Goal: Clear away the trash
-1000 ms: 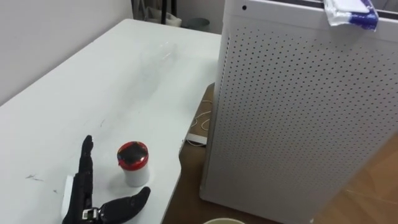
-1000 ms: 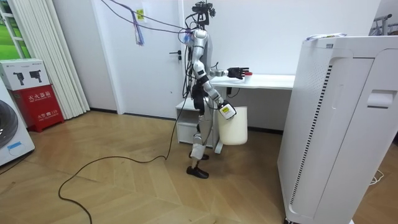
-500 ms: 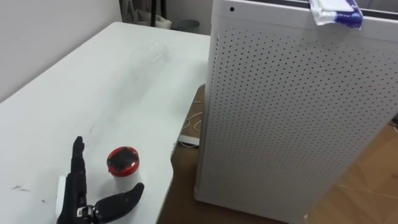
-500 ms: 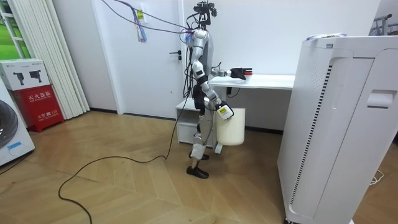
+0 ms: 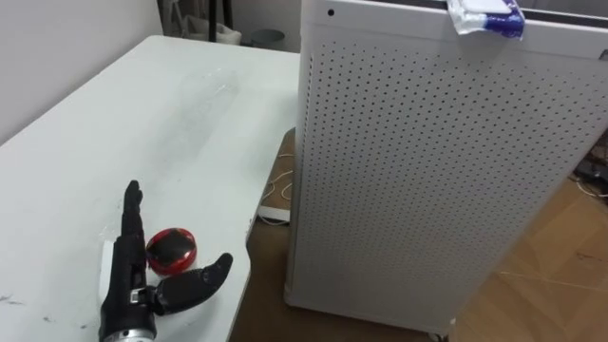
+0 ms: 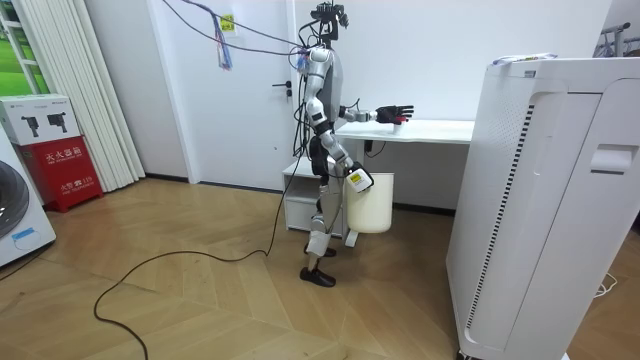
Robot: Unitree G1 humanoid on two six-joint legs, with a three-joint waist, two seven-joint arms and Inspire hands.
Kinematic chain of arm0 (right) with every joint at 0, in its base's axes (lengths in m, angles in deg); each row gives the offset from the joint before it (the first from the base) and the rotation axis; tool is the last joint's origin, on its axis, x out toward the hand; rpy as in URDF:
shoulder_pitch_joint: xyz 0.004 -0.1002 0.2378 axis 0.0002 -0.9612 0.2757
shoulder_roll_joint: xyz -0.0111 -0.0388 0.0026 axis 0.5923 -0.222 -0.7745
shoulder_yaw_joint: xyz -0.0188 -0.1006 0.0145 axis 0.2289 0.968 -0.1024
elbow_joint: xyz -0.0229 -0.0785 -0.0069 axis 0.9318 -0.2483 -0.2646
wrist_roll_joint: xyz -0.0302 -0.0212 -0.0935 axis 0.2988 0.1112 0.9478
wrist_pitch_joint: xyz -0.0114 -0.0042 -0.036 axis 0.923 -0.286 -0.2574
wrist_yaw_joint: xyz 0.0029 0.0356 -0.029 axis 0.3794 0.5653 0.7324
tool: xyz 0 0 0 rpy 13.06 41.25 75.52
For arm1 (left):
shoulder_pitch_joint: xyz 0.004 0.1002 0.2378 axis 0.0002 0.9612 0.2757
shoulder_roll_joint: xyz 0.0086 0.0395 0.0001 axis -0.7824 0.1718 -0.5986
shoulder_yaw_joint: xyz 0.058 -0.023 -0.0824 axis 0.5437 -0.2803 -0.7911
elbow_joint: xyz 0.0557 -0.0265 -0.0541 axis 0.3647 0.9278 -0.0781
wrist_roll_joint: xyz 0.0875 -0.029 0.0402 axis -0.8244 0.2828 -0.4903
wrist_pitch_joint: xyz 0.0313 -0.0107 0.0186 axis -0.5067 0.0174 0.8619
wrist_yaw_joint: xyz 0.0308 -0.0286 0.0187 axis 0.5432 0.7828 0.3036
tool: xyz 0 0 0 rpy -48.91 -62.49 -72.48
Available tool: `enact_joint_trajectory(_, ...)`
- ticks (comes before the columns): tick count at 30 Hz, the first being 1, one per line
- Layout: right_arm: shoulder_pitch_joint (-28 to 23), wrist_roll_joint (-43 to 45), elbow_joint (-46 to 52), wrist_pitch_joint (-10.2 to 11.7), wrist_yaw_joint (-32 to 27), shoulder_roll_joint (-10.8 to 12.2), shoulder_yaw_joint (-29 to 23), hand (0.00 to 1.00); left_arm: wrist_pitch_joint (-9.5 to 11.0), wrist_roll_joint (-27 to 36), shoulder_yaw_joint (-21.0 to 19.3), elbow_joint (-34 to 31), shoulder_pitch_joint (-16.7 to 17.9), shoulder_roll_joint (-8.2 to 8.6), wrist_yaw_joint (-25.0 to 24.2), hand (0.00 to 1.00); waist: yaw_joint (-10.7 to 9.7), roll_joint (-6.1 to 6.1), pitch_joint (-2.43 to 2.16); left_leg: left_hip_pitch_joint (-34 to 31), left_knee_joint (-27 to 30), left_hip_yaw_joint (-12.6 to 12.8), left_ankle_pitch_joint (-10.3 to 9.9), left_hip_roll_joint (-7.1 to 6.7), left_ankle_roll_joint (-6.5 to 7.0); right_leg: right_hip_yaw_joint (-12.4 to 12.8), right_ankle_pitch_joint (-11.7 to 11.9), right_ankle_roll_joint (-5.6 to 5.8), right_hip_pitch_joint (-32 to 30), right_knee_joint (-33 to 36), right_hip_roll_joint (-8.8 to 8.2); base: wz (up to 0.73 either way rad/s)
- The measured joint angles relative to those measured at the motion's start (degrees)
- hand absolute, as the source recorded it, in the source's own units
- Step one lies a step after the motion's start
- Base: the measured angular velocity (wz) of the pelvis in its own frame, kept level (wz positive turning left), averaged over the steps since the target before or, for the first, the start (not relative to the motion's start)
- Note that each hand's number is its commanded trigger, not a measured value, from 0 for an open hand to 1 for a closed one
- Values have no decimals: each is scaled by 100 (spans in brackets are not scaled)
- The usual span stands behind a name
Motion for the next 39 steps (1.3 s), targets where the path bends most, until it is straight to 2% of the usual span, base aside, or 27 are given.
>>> enact_joint_trajectory(6,2,0,1,0,99,28,0,100,-7,-2,-2,52,-95,9,-32,100,-40,3,1,-8,-1,-1,0,0,0,-18,0,0,-8,5,-2,0)
enact_joint_trajectory(11,2,1,10,-2,96,29,-1,100,-136,-2,3,52,-143,9,-146,100,-48,4,-2,-16,7,5,0,0,0,-21,0,0,-15,7,-6,0)
enact_joint_trajectory(12,3,1,21,-3,95,29,-1,100,-170,-3,6,52,-144,13,-163,100,-51,10,-8,-21,8,5,0,0,0,-22,0,0,-24,11,-8,0)
enact_joint_trajectory(15,7,1,33,-3,82,27,-5,100,-234,-7,19,102,-145,20,-234,100,-56,45,-78,-58,39,20,0,-2,0,-11,0,0,-86,23,-14,0)
enact_joint_trajectory(18,9,1,43,-3,81,28,-4,100,-310,-9,83,118,-146,45,-263,100,-64,66,-88,-64,57,24,0,0,-1,-11,0,0,-84,22,-13,0)
enact_joint_trajectory(26,9,0,69,-3,67,27,-4,100,-355,-3,125,124,-146,113,-438,100,-64,86,-66,-39,55,21,0,5,-1,4,7,-11,-73,42,-13,0)
enact_joint_trajectory(31,90,-1,94,-10,33,28,-9,100,-340,9,122,149,-173,158,-511,100,-55,128,16,-13,26,42,0,7,0,36,7,-11,-103,106,-11,-2)
enact_joint_trajectory(35,115,-1,267,-66,5,18,-10,100,-282,14,124,275,-261,203,-513,100,-36,127,16,-22,-3,45,-1,14,-2,35,8,-13,-110,110,-2,0)
enact_joint_trajectory(37,124,-5,412,-67,-52,15,-8,100,-181,82,158,332,-284,215,-540,100,-31,131,-15,-100,7,51,-1,14,-2,35,9,-14,-177,113,-2,0)
enact_joint_trajectory(39,143,-4,498,-66,-99,17,3,100,-141,324,230,329,-310,203,-628,100,-14,128,-21,-134,10,97,0,15,-2,48,11,-17,-215,111,-2,-3)
